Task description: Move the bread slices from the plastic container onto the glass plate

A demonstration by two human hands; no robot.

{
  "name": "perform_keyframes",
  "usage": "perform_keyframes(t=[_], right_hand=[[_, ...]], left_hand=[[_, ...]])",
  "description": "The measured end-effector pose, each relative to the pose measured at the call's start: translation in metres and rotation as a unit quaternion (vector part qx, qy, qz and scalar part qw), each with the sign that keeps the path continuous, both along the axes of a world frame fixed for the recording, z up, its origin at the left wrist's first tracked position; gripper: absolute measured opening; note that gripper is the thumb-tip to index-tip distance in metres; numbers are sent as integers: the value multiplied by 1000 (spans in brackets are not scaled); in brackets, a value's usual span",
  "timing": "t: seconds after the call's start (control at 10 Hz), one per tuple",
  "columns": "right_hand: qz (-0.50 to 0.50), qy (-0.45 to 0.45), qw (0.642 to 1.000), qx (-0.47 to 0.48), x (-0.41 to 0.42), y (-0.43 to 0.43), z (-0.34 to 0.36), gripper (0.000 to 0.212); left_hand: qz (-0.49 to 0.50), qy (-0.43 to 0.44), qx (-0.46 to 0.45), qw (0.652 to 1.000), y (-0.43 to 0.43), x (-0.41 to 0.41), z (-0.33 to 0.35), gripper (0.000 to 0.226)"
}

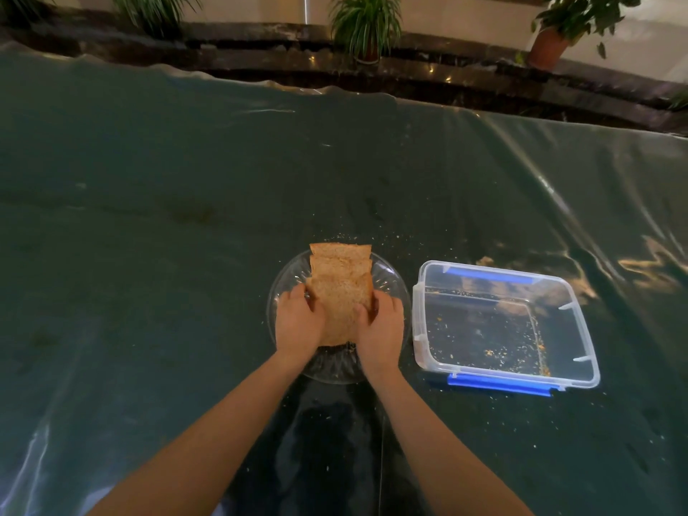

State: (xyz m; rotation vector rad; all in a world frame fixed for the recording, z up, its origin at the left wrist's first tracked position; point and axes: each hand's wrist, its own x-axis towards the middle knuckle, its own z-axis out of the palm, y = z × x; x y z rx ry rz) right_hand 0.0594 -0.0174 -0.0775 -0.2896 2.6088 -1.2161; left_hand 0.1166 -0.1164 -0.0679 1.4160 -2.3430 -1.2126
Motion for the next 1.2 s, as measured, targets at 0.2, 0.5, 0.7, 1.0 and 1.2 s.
perform_keyframes(t=[0.2,0.5,0.7,1.0,1.2], right_hand=[[-4,-86,996,11,0,9,-3,33],[41,-134,990,30,-5,10,-2,47],[40,-152,988,13,-5,10,-1,47],[57,-138,988,29,-1,15,-1,48],[81,-15,988,134,2,13,17,58]], left_hand=[[-4,-11,37,999,-6,8,-9,37],[-1,1,70,998,-2,12,-17,40],[-9,10,80,997,-4,14,-18,38],[-67,7,63,996,-6,21,-17,37],[-75,-53,-32,995,-9,18,3,64]])
